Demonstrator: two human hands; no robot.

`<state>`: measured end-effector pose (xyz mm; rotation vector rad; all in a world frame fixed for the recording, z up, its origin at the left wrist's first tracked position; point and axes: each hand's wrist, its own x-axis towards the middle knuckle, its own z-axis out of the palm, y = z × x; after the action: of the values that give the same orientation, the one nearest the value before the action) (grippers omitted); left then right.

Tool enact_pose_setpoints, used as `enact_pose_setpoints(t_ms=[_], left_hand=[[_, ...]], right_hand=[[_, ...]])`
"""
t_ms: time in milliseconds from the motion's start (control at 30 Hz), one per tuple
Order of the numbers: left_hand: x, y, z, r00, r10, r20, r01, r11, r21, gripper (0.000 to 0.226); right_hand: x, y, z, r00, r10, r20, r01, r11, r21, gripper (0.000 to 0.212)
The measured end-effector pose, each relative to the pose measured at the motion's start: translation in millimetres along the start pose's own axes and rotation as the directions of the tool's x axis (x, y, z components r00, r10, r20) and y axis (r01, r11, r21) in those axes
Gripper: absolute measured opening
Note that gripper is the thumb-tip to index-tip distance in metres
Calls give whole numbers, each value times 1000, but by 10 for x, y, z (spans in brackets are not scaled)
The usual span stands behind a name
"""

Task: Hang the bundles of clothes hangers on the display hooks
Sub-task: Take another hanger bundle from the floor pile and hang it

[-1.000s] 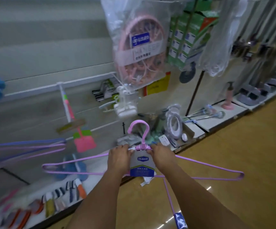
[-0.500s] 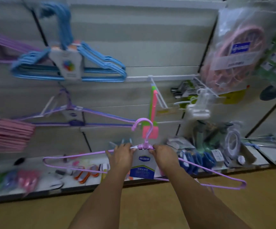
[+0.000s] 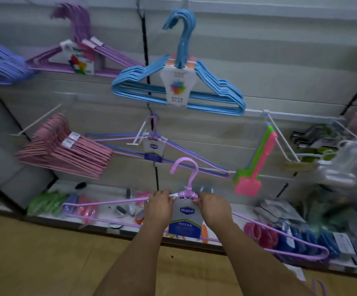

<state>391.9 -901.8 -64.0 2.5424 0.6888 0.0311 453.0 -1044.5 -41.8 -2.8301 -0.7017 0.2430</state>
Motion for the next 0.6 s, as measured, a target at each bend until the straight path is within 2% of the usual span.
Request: enact_pose_setpoints(t_ms=[167,333,600], left_hand=[[319,-109,-94,999,-28,-26,26,999,-43,26],[623,-107,-166,997,-69,-45,70,997,26,25],[1107,-240,-87,998,-52,-32,48,992,-115,21]], right_hand=[[410,-125,3,999,-22,46,23,1000,-17,33],[755,-147,-12,997,-67,48,69,997,-40,32],[1163,-192,26,996,-80,37,82,996,-37,33]])
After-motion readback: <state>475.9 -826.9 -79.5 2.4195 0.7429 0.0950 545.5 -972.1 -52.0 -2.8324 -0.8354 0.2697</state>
